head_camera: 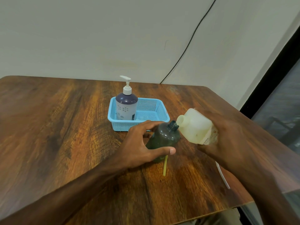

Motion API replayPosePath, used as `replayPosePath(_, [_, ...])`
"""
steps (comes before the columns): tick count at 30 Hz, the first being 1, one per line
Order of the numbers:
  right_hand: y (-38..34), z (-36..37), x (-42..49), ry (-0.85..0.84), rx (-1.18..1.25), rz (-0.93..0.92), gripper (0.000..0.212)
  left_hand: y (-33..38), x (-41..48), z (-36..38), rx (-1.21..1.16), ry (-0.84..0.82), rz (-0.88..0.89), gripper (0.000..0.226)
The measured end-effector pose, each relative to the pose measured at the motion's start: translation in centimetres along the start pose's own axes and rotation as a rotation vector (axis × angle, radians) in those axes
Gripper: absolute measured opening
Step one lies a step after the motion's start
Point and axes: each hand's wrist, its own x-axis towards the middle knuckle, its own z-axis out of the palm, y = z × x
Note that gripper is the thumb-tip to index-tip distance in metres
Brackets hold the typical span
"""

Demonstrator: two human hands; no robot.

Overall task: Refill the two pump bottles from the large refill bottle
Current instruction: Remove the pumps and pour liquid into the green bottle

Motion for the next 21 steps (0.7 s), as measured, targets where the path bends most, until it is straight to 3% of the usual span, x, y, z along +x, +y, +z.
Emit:
replayPosePath(4, [0.02,0.12,-0.10,-0.012,-0.044,-0.004,0.080,-0.12,-0.03,0.02,0.001,-0.004,-0.005,0.073])
replayPosePath(21, [0.53,0.19,-0.10,-0.052,-0.089,0.059,0.088,-0.30,-0.10,0.10,-0.009,-0.006,-0.008,0.076])
